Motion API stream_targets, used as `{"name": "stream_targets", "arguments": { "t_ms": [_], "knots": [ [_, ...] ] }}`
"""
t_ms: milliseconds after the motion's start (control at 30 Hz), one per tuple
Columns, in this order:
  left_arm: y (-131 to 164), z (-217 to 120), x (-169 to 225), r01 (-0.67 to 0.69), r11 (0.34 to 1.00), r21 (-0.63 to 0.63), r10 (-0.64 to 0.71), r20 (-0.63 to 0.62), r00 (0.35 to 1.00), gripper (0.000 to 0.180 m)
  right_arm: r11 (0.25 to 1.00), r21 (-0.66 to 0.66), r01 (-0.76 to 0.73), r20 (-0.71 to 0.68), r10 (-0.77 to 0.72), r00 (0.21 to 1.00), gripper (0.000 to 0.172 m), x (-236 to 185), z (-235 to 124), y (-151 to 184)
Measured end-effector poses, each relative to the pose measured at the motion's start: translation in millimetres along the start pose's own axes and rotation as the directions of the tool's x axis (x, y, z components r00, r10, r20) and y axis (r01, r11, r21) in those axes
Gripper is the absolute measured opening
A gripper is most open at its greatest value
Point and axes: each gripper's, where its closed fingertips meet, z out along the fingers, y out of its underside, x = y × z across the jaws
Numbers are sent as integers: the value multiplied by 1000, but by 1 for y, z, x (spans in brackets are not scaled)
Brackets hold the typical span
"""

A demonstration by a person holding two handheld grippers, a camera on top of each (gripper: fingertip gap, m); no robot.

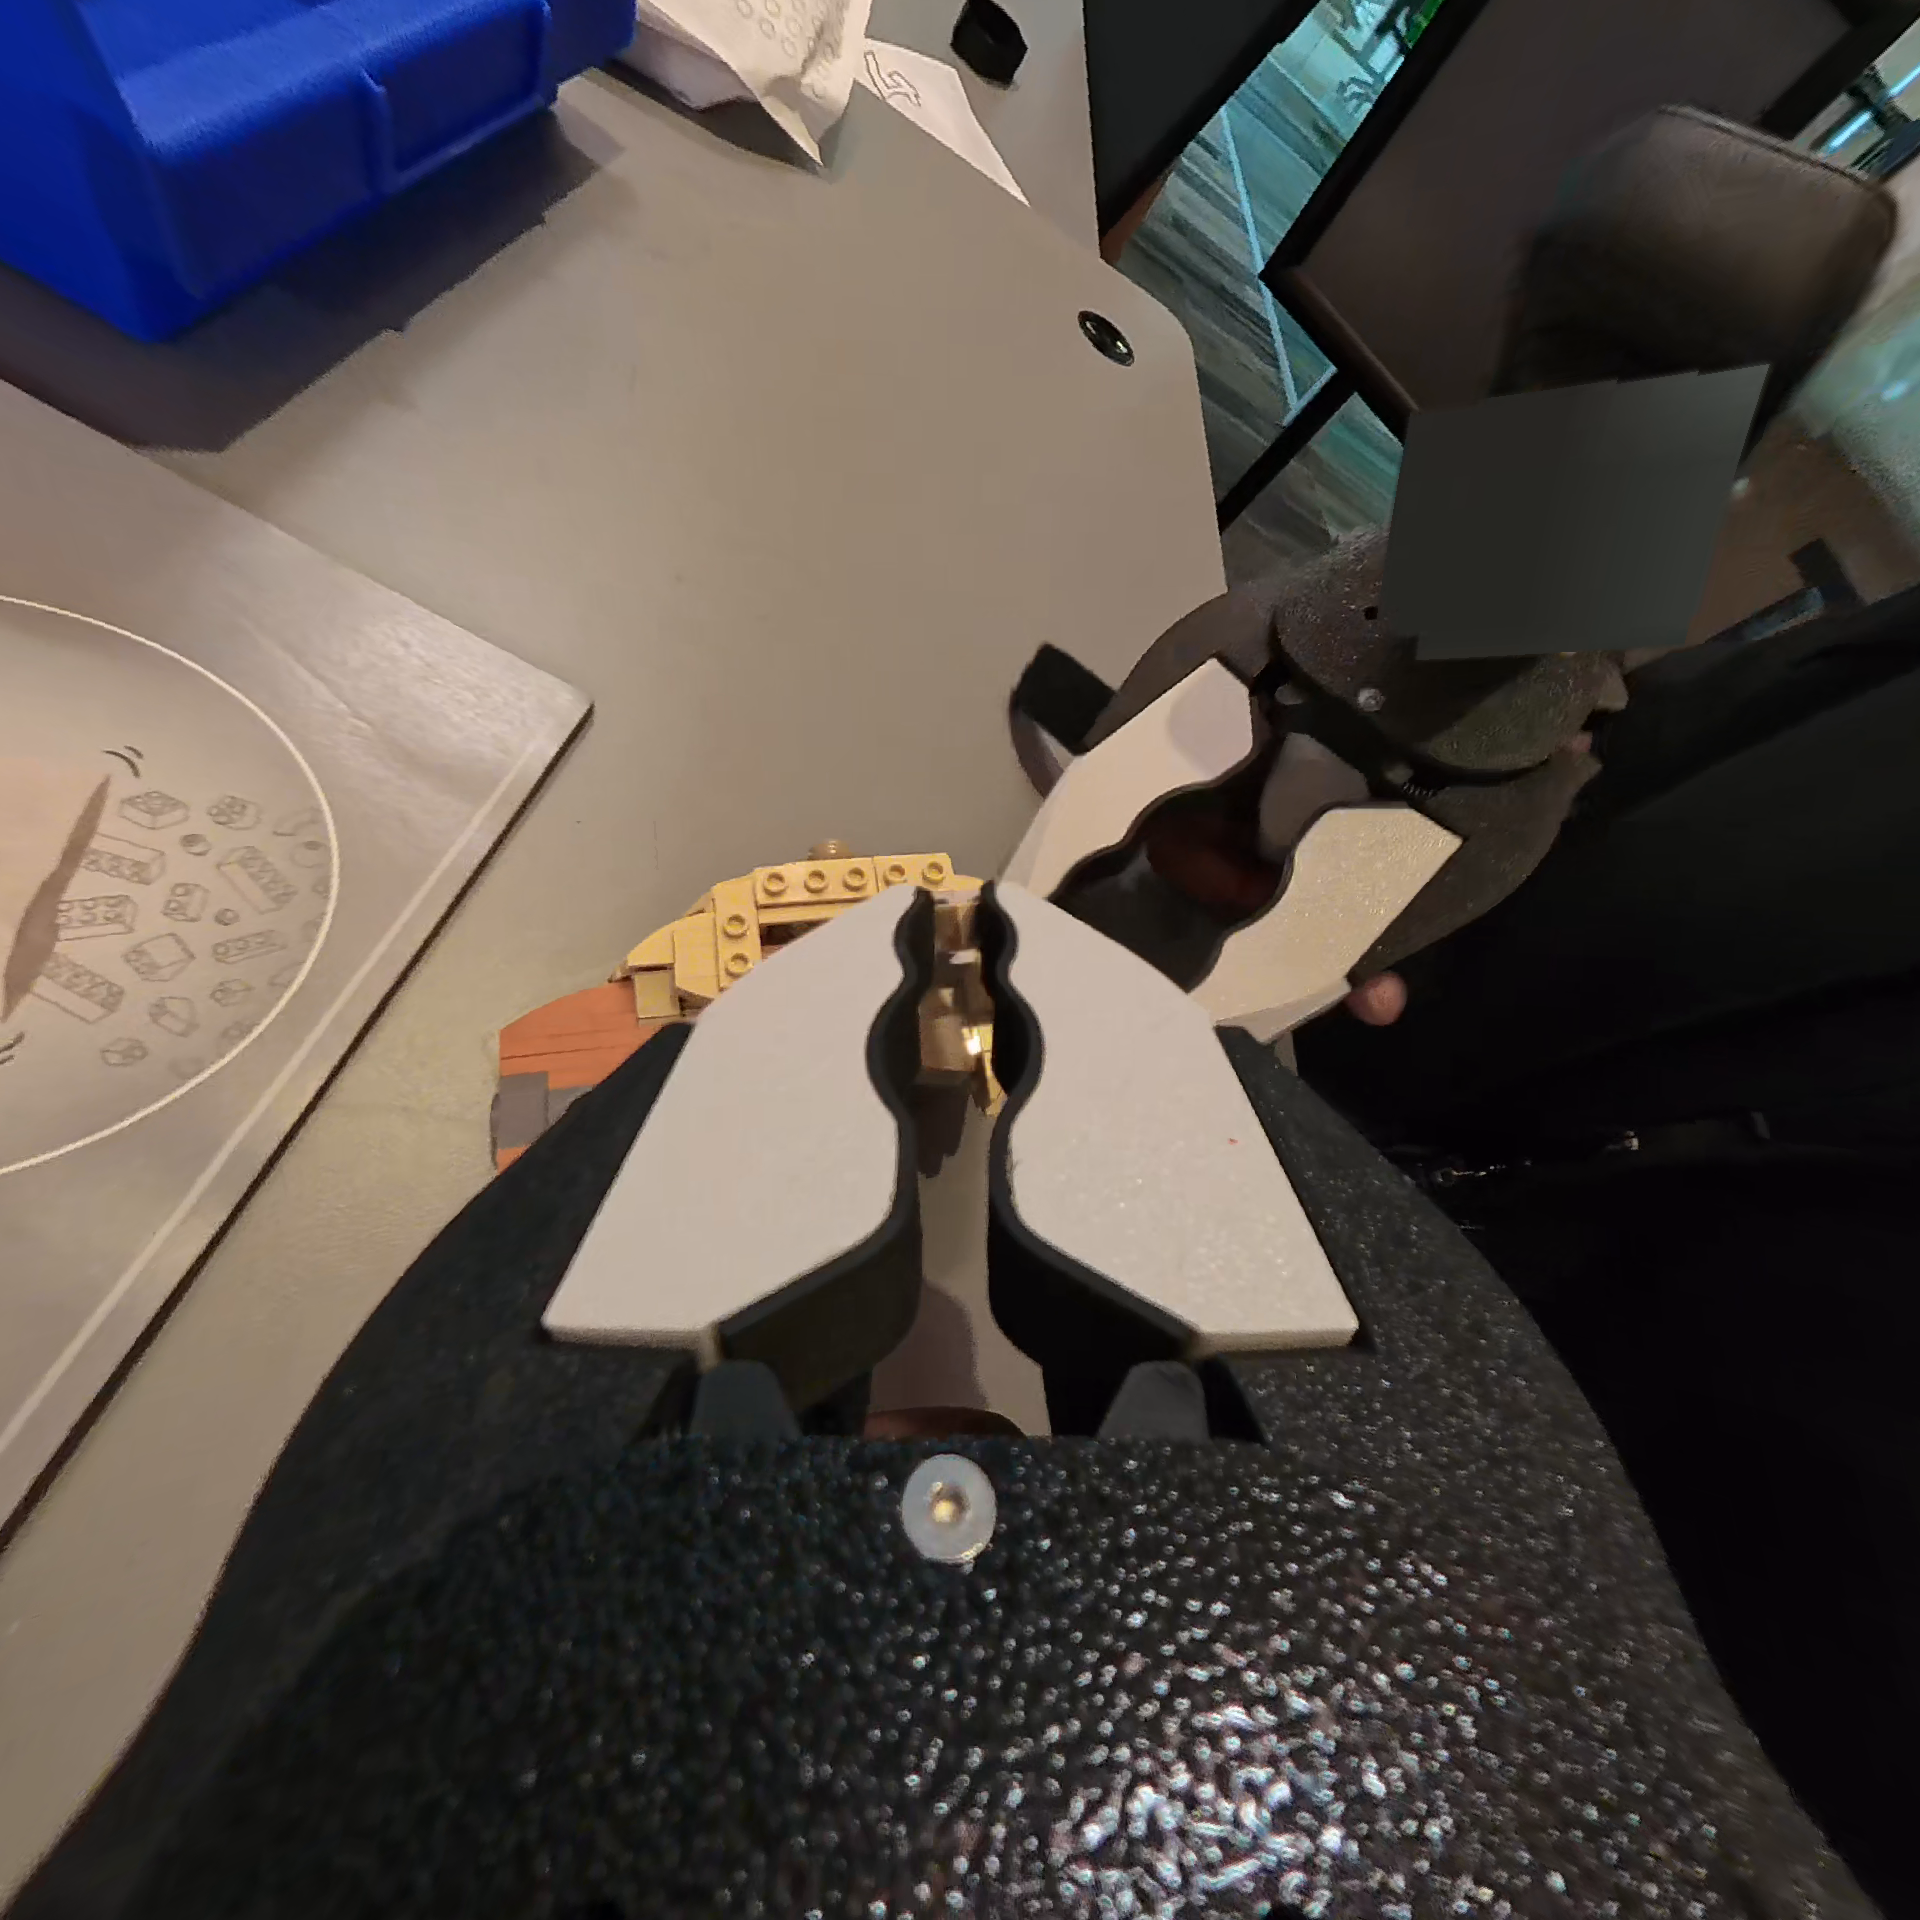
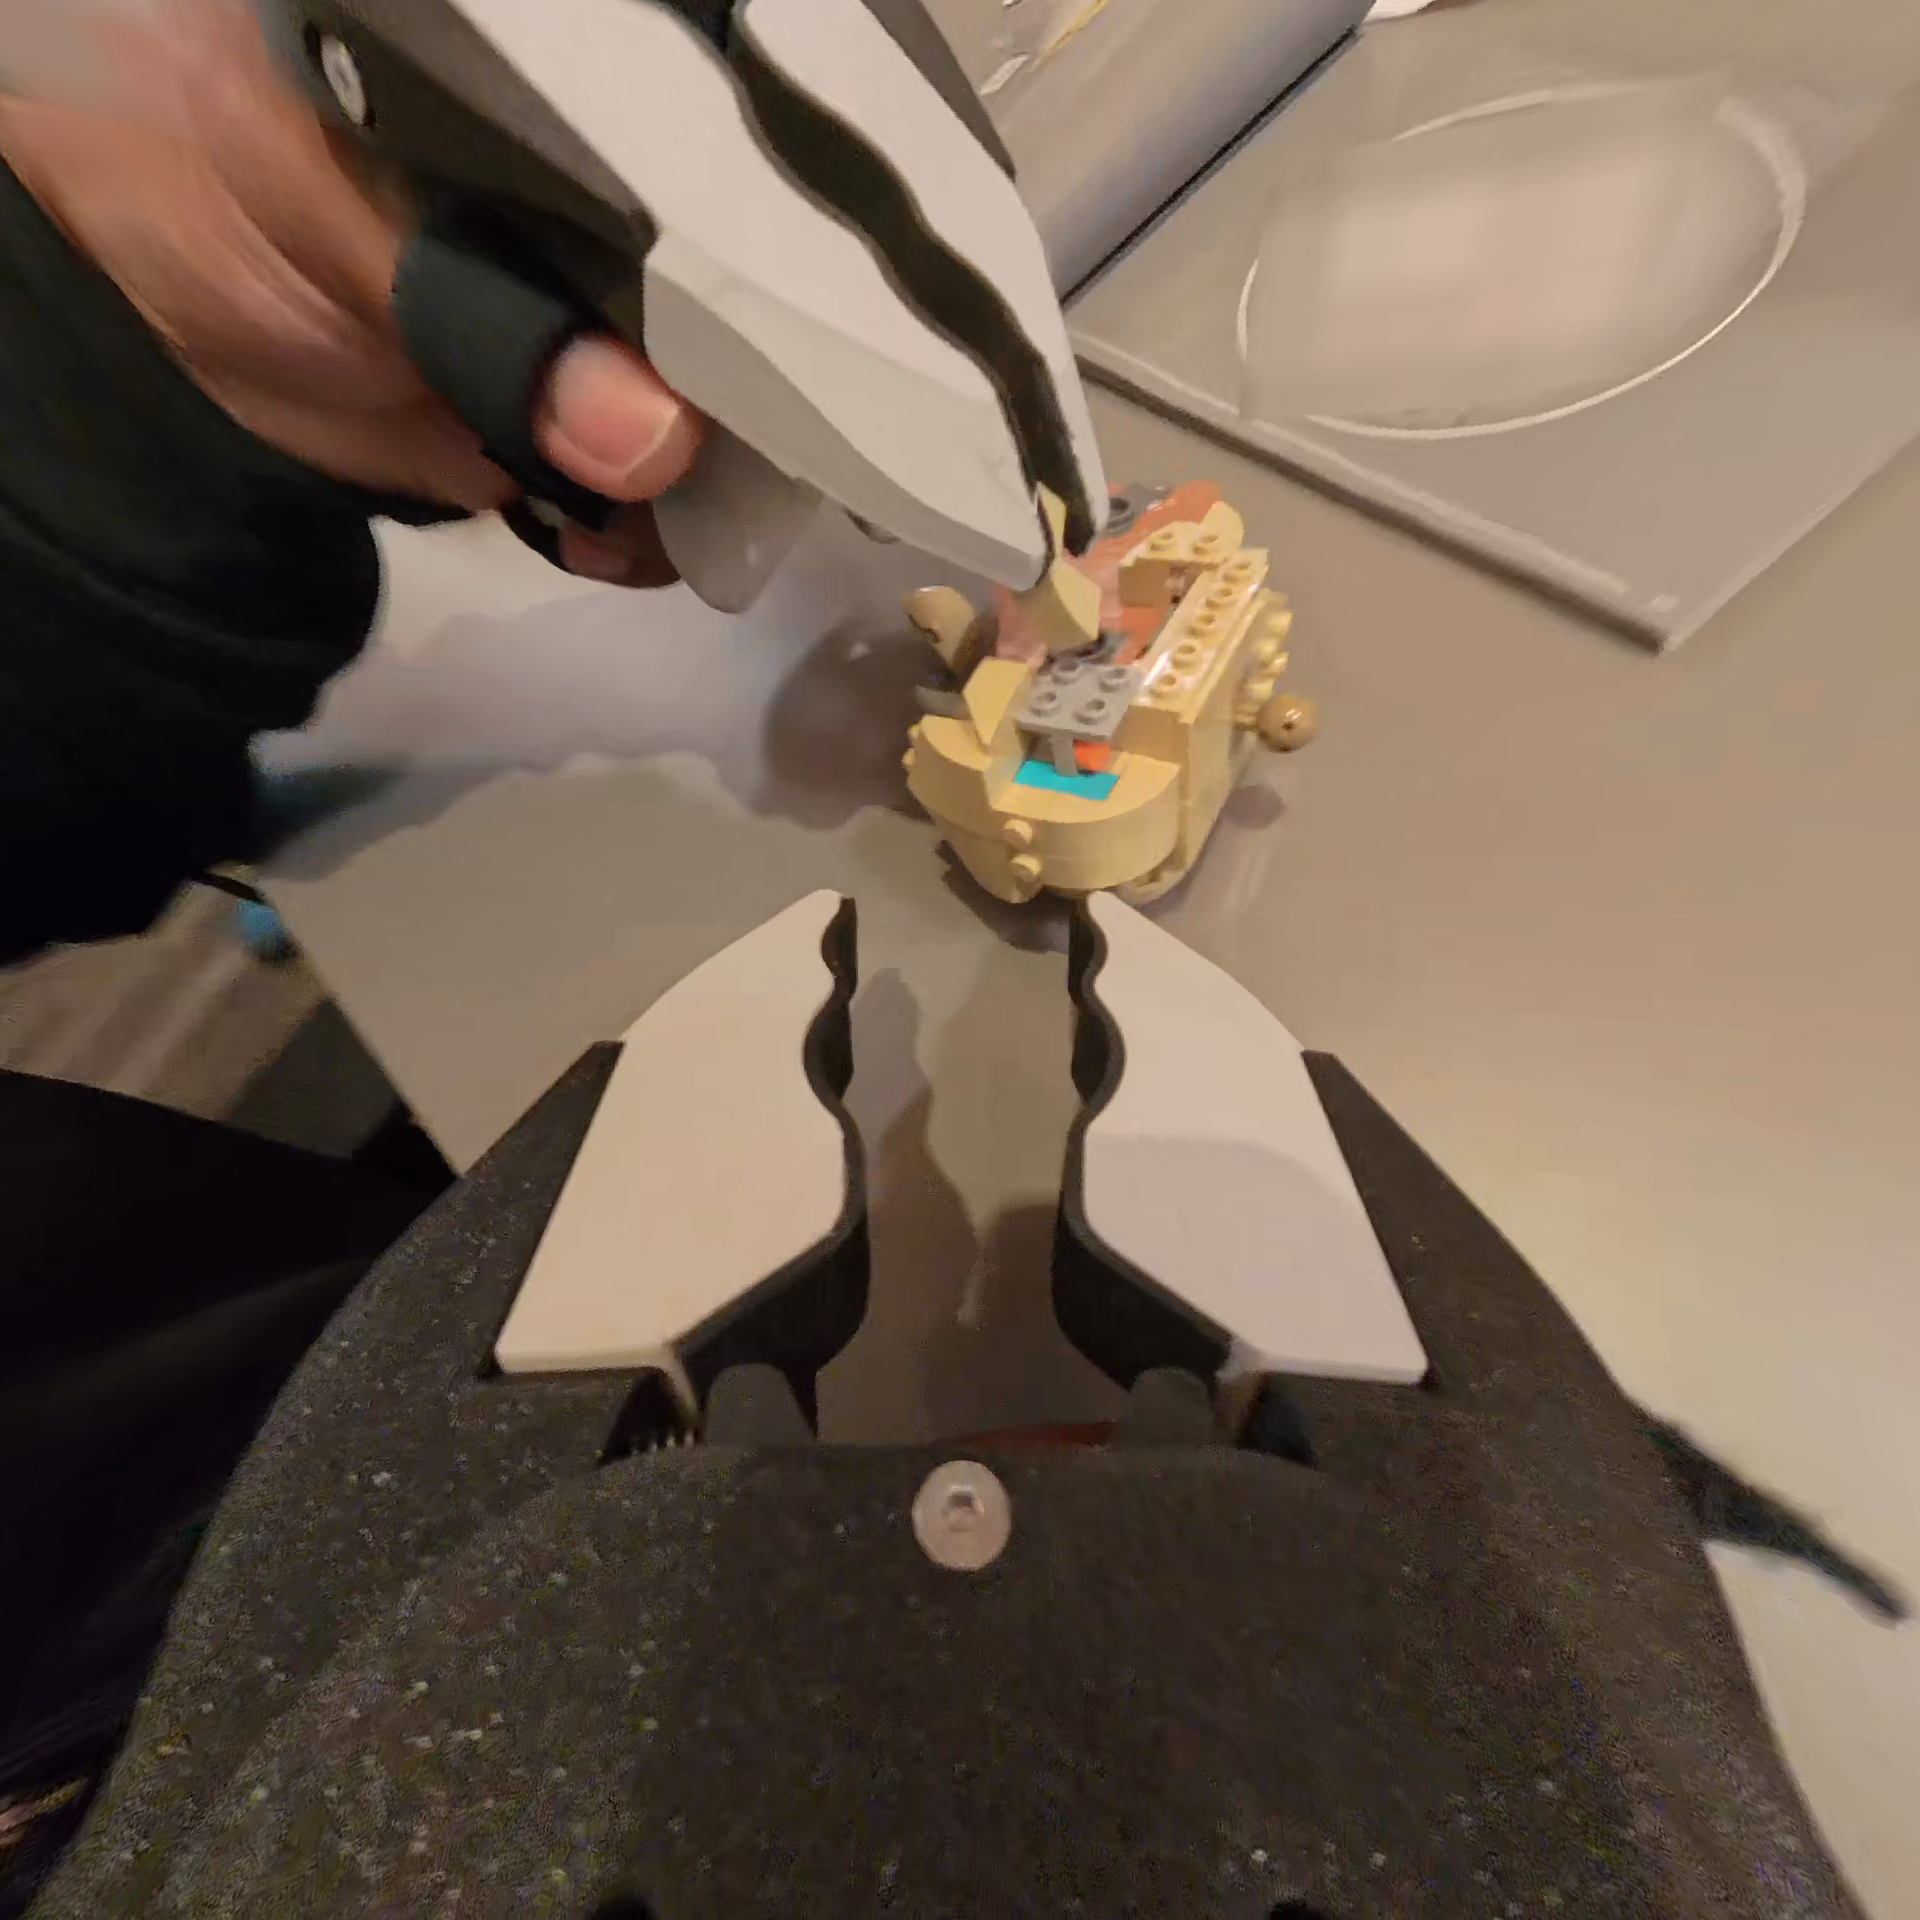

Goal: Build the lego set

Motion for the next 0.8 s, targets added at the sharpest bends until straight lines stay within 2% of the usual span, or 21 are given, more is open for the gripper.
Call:
{"name": "stream_targets", "arguments": {
  "t_ms": [67, 167, 500, 633, 800],
  "knots": [
    [1, -2, -1, -19, 1000, 3, 19, 14, 1000, 8, 994, 0, -108, 79, 108, 991, 36, -6, 1, 0],
    [3, -3, -1, -42, 999, 3, 42, 18, 999, 8, 985, 12, -172, 75, 170, 982, 33, -2, 0, -1],
    [6, -3, -2, 2, 999, 45, -2, -3, 1000, 7, 995, -76, 61, -140, -71, 988, 44, 21, 15, -5],
    [6, -5, -3, 29, 996, 84, -30, 11, 999, 7, 993, -97, 74, -115, -85, 990, 48, 21, 19, -5],
    [7, -6, -4, 52, 991, 126, -55, 23, 998, 7, 998, -51, -26, -11, 25, 1000, 53, 16, 16, -10]
  ]
}}
